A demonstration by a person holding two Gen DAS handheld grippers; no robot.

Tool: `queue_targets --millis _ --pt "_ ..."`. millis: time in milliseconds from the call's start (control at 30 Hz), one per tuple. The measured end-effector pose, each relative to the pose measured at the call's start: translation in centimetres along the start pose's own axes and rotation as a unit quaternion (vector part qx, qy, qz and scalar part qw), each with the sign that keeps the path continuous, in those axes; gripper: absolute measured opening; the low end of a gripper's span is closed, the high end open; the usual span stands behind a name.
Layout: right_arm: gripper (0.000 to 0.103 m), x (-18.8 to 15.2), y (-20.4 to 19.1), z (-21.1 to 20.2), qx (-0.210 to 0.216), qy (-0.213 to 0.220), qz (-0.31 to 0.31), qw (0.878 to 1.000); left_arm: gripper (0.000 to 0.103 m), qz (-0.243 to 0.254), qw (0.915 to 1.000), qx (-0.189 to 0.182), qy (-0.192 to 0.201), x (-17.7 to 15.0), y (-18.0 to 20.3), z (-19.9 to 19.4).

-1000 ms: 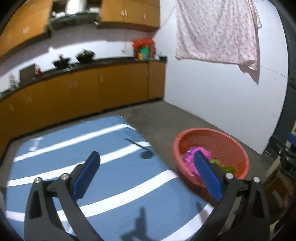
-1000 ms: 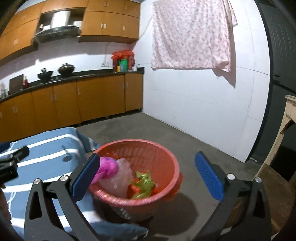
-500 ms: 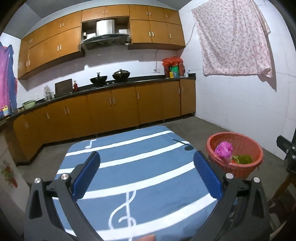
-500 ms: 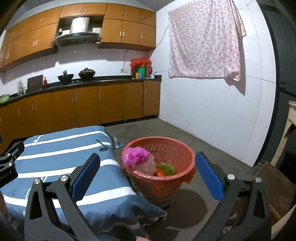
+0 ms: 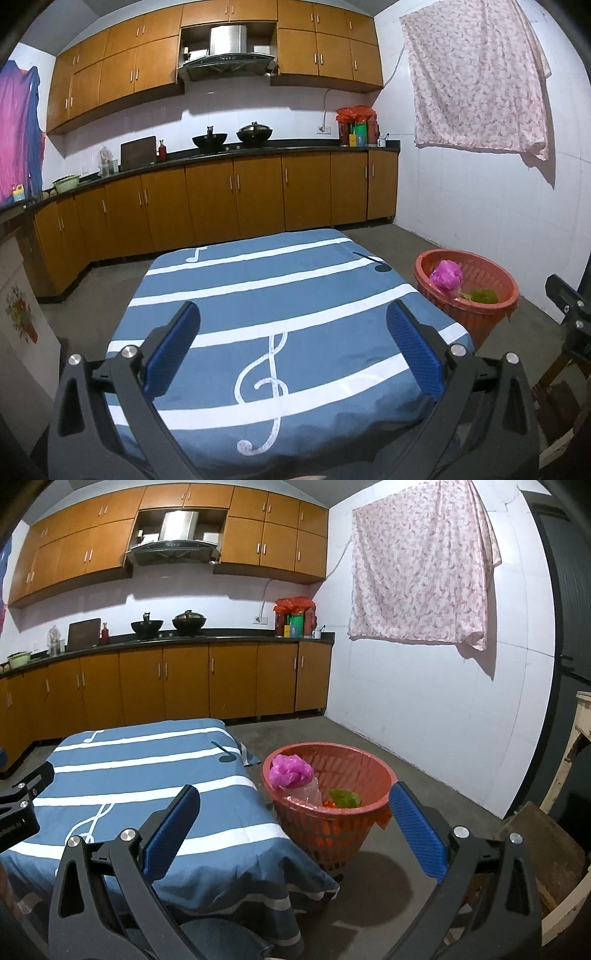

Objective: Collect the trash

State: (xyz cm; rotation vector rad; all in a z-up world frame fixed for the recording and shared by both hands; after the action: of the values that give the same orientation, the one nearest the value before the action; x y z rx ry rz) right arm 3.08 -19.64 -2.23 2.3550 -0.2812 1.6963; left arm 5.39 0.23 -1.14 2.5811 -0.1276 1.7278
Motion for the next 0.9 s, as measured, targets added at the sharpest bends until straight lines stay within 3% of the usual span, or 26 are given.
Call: queue_targets --millis 900 --pt "0.101 -1.3 0.2 0.2 -0.001 -0.021 0.017 1.0 0.099 -0.007 0.9997 -0.003 -0.022 -1.1 0.3 -0.2"
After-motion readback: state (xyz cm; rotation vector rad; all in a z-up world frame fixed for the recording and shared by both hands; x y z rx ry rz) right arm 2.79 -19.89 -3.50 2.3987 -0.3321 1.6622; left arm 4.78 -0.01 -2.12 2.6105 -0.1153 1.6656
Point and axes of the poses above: each gripper's, at about its wrist camera, not at the fingertips, and z roughly the way its jaws point, y to its right, x to its top, the point moved 6 cm from there along z, roughly the way its jaws point, and after that the axes turned 2 degrees about -x, right-handed, at the moved point
